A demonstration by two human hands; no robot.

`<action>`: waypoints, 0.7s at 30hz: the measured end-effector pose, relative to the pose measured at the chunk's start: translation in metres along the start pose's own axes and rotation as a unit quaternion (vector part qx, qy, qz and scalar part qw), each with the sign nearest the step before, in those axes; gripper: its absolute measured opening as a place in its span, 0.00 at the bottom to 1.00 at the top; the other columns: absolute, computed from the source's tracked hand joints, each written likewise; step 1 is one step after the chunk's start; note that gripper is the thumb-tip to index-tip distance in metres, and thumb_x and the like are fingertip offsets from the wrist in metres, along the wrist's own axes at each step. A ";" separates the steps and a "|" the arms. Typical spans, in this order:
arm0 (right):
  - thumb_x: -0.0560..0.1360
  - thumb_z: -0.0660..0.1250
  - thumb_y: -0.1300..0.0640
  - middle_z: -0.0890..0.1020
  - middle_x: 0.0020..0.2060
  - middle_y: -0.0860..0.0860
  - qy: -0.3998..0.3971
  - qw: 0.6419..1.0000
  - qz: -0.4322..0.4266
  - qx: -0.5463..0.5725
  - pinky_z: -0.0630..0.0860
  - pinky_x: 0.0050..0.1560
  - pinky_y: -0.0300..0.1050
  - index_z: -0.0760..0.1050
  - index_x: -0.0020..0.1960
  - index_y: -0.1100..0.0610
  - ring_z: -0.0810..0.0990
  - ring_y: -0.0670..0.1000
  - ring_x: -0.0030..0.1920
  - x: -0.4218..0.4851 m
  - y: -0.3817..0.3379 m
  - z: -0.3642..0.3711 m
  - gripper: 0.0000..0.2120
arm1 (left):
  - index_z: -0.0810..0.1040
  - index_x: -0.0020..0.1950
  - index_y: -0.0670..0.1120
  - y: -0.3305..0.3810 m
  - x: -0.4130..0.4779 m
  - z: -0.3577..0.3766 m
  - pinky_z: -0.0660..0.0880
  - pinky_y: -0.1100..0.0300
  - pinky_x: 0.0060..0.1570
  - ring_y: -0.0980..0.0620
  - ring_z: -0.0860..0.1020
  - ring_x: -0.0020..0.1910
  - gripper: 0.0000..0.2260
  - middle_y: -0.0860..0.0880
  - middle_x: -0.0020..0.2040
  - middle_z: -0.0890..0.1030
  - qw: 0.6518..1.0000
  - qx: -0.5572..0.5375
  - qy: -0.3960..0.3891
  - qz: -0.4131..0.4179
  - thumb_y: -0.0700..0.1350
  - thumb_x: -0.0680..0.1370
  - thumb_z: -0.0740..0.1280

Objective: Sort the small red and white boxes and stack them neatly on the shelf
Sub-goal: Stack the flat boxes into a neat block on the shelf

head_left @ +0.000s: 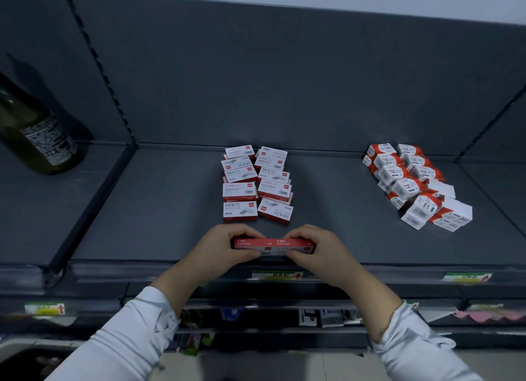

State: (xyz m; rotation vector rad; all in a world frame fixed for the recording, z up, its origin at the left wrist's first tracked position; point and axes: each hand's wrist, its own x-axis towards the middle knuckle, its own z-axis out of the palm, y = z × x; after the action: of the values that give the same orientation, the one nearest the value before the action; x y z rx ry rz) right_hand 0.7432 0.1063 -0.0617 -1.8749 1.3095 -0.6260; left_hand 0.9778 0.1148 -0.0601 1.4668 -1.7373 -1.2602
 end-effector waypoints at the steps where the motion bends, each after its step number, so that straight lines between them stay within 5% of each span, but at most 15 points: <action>1: 0.73 0.73 0.59 0.80 0.44 0.43 -0.001 1.000 0.000 0.000 0.70 0.45 0.28 0.82 0.50 0.49 0.78 0.41 0.44 0.000 0.000 0.000 0.08 | 0.83 0.50 0.56 0.000 0.000 0.000 0.76 0.68 0.46 0.60 0.81 0.45 0.11 0.59 0.45 0.84 1.000 0.002 0.000 0.000 0.43 0.72 0.76; 21: 0.72 0.73 0.58 0.81 0.46 0.43 -0.014 1.000 0.000 0.014 0.74 0.46 0.32 0.79 0.51 0.46 0.79 0.42 0.46 0.001 0.002 0.000 0.10 | 0.82 0.53 0.56 -0.001 0.001 0.000 0.76 0.70 0.45 0.61 0.81 0.47 0.13 0.57 0.48 0.83 1.000 0.006 -0.010 0.010 0.43 0.72 0.76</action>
State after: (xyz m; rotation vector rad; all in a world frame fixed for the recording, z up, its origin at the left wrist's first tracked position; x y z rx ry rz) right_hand 0.7424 0.1052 -0.0630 -1.8553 1.2755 -0.6134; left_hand 0.9777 0.1139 -0.0608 1.4441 -1.7706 -1.2617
